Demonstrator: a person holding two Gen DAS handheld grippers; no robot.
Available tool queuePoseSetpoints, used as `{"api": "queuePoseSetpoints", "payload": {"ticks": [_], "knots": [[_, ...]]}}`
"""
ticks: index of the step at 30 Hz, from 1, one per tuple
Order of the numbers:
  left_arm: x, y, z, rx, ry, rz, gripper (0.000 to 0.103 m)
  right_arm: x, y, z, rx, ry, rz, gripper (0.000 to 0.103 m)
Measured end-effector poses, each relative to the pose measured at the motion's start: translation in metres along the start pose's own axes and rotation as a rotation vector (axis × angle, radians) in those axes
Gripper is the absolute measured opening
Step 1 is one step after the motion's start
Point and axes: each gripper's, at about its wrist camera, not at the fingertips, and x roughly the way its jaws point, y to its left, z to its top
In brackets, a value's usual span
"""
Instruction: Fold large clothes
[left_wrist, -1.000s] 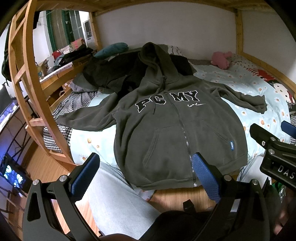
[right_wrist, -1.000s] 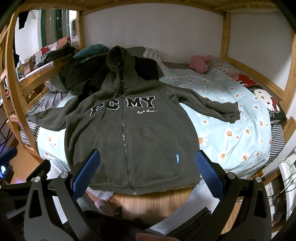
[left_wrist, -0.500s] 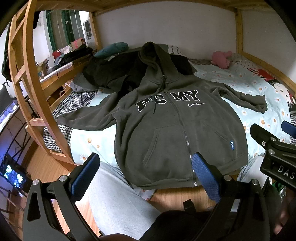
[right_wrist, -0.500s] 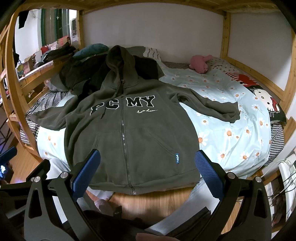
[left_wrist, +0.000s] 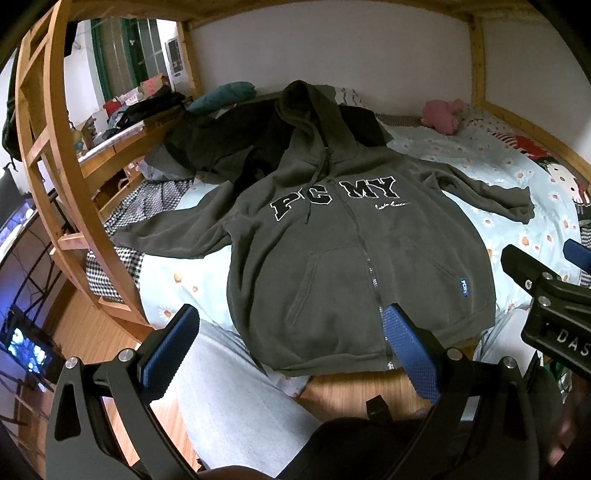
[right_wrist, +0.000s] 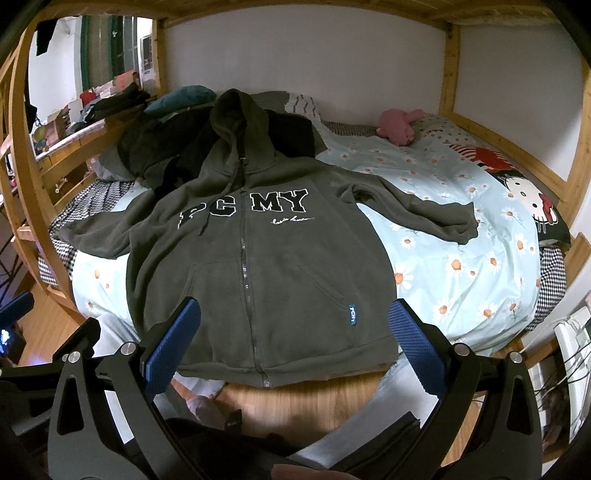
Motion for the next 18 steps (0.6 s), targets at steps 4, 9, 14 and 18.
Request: {"api": "queuePoseSetpoints", "payload": {"ticks": [4, 9, 14, 18], "knots": [[0.0001, -0.0007, 0.0005, 0.001, 0.000, 0.000, 0.097, -0.0005, 0.0006, 0.0006, -0.002, 0.001, -0.001, 0.100], [0.0004, -0.0018, 0.0006, 0.000, 0.002, -0.002, 0.097, -0.0006, 0.0001, -0.0001, -0.002, 0.002, -0.001, 0.100], [0.0007, -0.0017, 0.0004, 0.003, 0.004, -0.001, 0.097, 0.0017, 0.0055, -0.0032, -0.007, 0.007, 0.000, 0.100], [0.0007, -0.0020, 0.0006, 0.003, 0.004, -0.001, 0.097, 0.0018, 0.0057, -0.0046, -0.009, 0.008, 0.001, 0.100]]}}
